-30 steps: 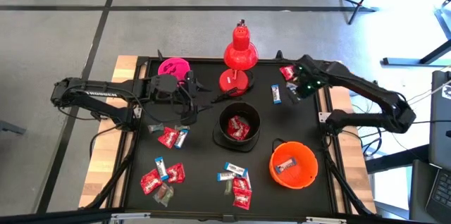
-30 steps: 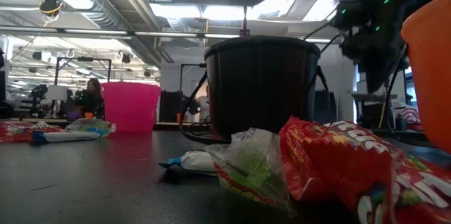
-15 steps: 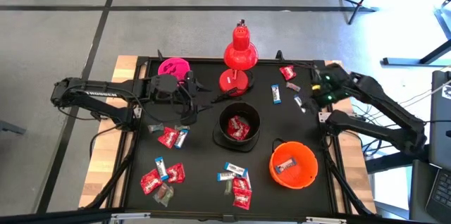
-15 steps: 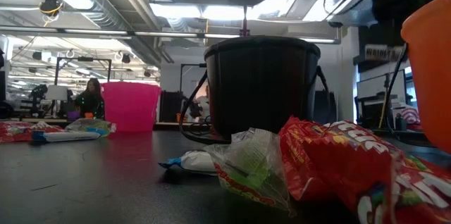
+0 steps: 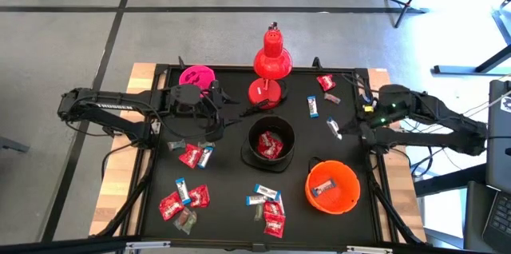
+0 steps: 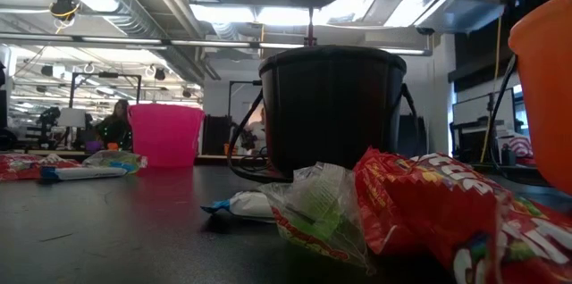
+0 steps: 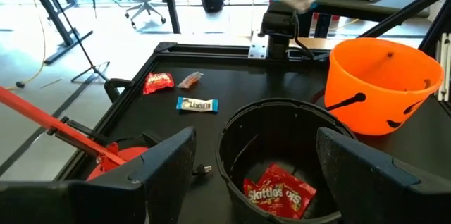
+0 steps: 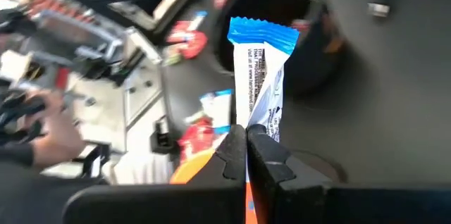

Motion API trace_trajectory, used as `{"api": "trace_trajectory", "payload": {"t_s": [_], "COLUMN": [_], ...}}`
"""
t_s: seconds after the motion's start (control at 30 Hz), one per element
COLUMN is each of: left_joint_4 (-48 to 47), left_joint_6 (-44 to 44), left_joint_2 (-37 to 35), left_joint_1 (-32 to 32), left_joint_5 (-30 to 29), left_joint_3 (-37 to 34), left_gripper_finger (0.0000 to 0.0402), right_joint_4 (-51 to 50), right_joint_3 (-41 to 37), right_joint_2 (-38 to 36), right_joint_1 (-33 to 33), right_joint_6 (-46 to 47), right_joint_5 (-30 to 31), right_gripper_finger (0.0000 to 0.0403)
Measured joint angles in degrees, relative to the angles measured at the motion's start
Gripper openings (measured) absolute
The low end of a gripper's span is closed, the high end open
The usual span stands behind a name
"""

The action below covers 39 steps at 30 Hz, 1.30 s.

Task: Organize candy in baskets
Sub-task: Put the white chocolate into the orange bucket, then put the orange gummy into the pink bucket

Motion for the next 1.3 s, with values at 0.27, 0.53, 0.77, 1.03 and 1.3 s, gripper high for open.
{"api": "trace_trajectory", "payload": {"t_s": [0.27, 0.53, 0.77, 1.03, 1.3], "left_joint_4": [0.02, 0.06, 0.33, 0.36, 0.33], "left_joint_6": [-0.41, -0.42, -0.32, -0.22, -0.09], "left_joint_2": [0.00, 0.00, 0.00, 0.00, 0.00], "left_joint_1": [-0.02, 0.00, -0.02, -0.01, -0.02], "left_joint_5": [-0.39, -1.28, -1.38, -1.38, -1.38], "left_joint_3": [0.00, 0.00, 0.00, 0.00, 0.00], "left_gripper_finger": [0.0284, 0.0284, 0.0284, 0.0284, 0.0284], "right_joint_4": [-0.11, 0.65, 5.26, 8.13, 7.82], "right_joint_3": [0.07, 0.04, 0.02, 0.02, 0.03], "right_joint_2": [5.89, 12.68, 19.26, 24.43, 23.12], "right_joint_1": [18.75, 37.98, 49.14, 50.71, 47.58], "right_joint_6": [4.13, 17.37, 23.13, 23.16, 20.57], "right_joint_5": [8.06, 17.19, 25.76, 26.38, 26.35], "right_gripper_finger": [0.0000, 0.0000, 0.0002, 0.0065, 0.0148]}}
